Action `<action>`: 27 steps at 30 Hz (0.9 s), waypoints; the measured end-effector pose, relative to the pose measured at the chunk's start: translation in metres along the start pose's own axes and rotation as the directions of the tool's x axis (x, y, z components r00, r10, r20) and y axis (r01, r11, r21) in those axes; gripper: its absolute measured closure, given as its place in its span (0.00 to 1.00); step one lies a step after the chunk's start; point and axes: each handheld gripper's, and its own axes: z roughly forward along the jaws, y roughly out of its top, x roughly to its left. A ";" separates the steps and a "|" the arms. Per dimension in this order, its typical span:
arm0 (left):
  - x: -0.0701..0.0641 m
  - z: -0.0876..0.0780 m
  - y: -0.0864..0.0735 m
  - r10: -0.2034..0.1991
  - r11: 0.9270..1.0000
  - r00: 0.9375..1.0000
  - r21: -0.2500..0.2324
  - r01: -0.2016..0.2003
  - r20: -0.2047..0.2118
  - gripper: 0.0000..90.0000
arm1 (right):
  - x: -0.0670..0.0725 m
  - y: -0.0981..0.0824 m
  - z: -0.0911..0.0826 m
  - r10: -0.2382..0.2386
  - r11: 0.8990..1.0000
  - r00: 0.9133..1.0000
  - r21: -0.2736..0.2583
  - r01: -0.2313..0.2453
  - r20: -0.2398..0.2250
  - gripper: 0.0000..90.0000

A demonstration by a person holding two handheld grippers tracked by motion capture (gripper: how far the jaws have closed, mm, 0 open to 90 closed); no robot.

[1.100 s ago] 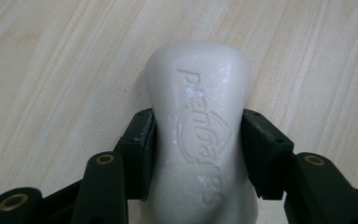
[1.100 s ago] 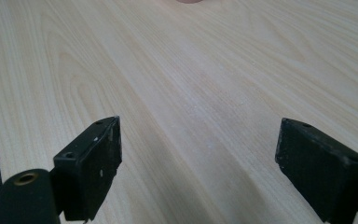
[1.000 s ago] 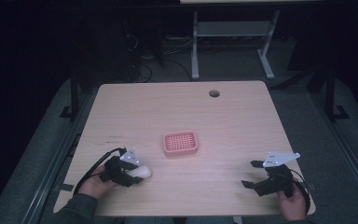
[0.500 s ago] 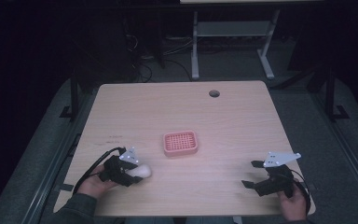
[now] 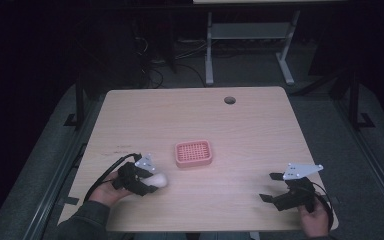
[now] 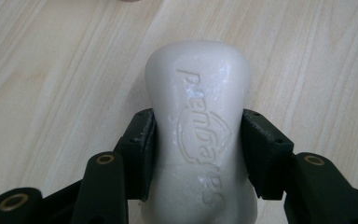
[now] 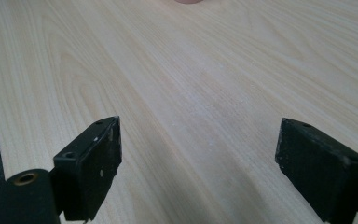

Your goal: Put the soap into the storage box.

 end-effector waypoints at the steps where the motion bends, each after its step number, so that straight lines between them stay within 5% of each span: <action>1: 0.001 0.000 0.001 0.001 1.000 1.000 -0.002 -0.001 0.005 0.55 | 0.000 0.000 0.000 -0.002 1.000 1.000 0.000 0.002 -0.001 0.16; 27: 0.012 0.000 0.038 0.041 0.999 0.999 0.012 -0.041 0.024 0.55 | 0.001 -0.002 -0.001 -0.002 1.000 1.000 -0.011 0.002 -0.008 0.16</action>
